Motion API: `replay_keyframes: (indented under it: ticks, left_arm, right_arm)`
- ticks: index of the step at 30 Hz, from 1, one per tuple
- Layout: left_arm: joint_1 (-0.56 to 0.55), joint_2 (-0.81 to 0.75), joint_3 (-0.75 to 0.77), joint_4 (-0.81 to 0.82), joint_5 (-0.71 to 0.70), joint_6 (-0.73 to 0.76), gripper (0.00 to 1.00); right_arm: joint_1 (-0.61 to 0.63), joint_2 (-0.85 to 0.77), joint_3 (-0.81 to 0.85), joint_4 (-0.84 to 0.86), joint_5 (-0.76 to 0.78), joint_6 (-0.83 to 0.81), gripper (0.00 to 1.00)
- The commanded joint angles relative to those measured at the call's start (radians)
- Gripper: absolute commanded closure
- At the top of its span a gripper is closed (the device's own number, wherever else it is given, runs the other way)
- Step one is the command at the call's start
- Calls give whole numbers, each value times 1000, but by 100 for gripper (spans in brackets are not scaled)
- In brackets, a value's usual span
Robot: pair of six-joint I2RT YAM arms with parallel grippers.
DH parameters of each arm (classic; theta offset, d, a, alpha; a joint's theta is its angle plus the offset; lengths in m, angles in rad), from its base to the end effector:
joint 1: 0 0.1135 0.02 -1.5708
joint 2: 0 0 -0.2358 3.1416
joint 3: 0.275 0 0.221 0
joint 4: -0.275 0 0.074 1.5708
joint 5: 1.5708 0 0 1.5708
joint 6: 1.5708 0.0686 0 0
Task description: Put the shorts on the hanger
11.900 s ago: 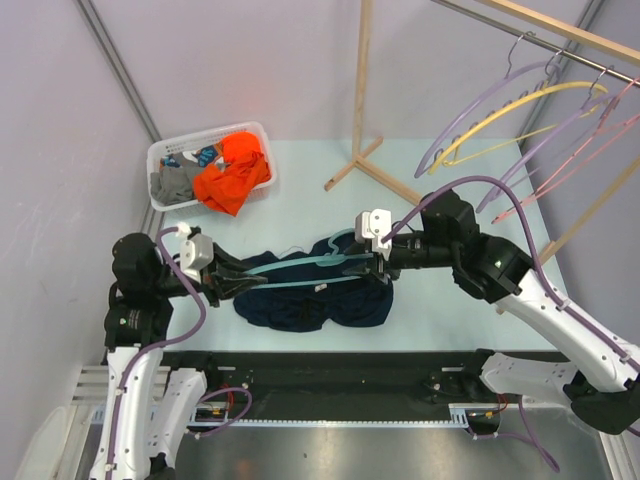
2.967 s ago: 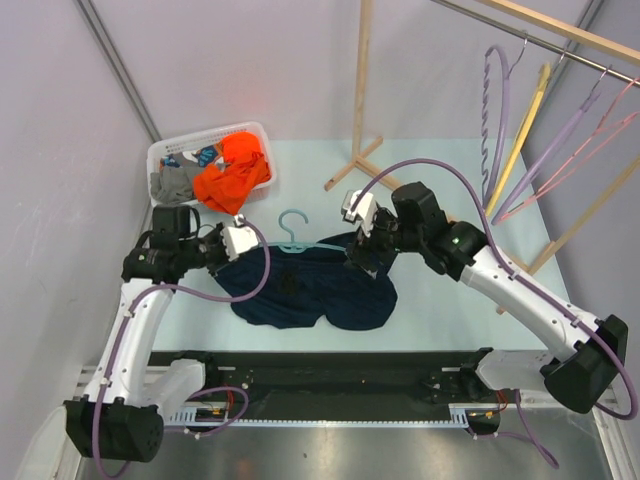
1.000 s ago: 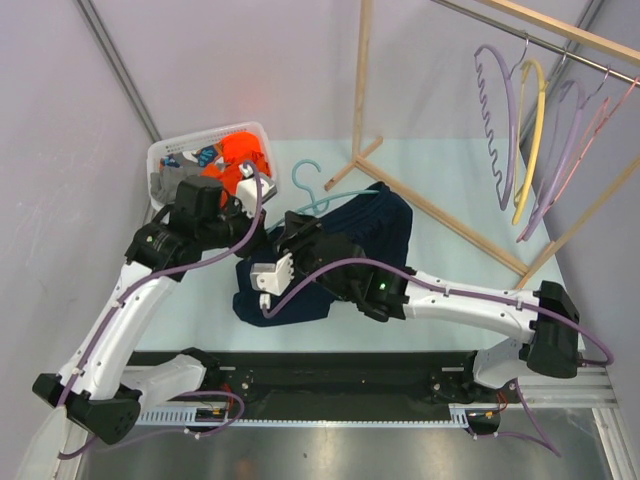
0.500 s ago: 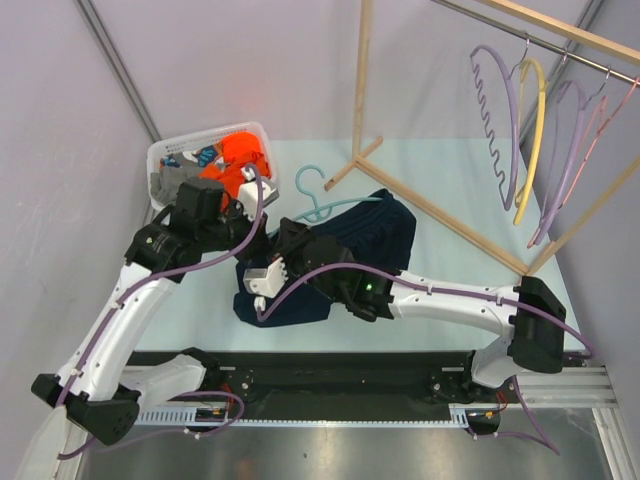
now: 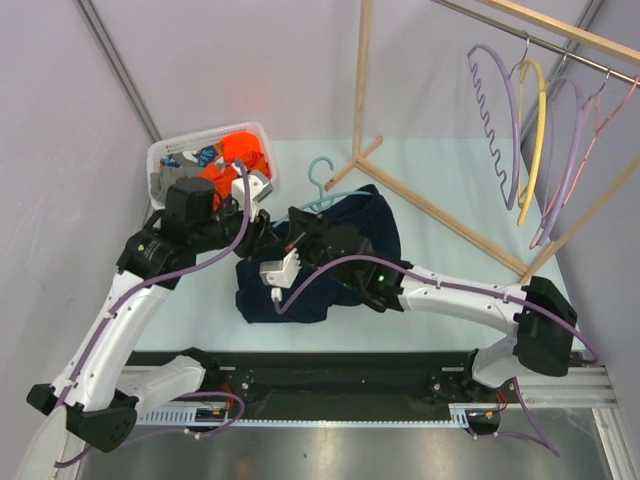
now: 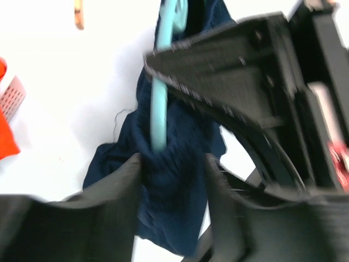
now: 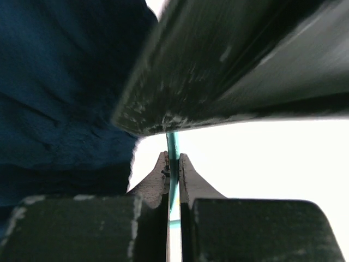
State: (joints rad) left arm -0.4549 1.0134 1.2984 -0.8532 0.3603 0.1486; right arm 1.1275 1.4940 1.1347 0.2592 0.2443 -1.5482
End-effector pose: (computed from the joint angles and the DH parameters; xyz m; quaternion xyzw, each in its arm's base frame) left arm 0.1681 -0.1092 0.3566 0.3386 0.7982 -0.2274 0.4433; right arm 0.1703 0.3199 0.3160 -0.6973 0.2495 -0.2274 0.6323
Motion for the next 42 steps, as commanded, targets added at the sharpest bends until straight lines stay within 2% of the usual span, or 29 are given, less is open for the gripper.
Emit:
replay_keyframes:
  ticks: [1, 2, 4, 6, 7, 14, 20, 27, 33, 42]
  left_arm:
    - [2, -27, 64, 31, 91, -57, 42]
    - [5, -26, 79, 31, 88, -60, 29]
    - [15, -24, 97, 36, 71, -66, 18]
    - [22, -24, 136, 40, 43, -69, 1]
    - [36, -24, 148, 42, 39, -70, 0]
    - [67, -78, 182, 143, -17, -66, 0]
    - [73, -95, 145, 174, -23, -70, 0]
    - [74, -98, 102, 181, -3, -80, 0]
    - [76, -96, 93, 178, 3, -72, 0]
    - [76, -101, 59, 183, 16, -76, 0]
  right_arm:
    - [-84, -74, -21, 179, -57, -134, 100]
    - [-96, -77, -30, 208, -69, -147, 100]
    - [-135, -86, -33, 235, -111, -173, 100]
    - [-169, -87, -33, 247, -151, -194, 100]
    - [-207, -89, -33, 258, -167, -208, 100]
    - [-403, -92, 2, 239, -361, -285, 100]
    - [-517, -45, 144, 238, -453, -300, 100]
    - [-587, 50, 374, 226, -496, -293, 100]
    - [-647, 133, 580, 148, -534, -312, 100]
    - [-735, 212, 694, 43, -611, -426, 100]
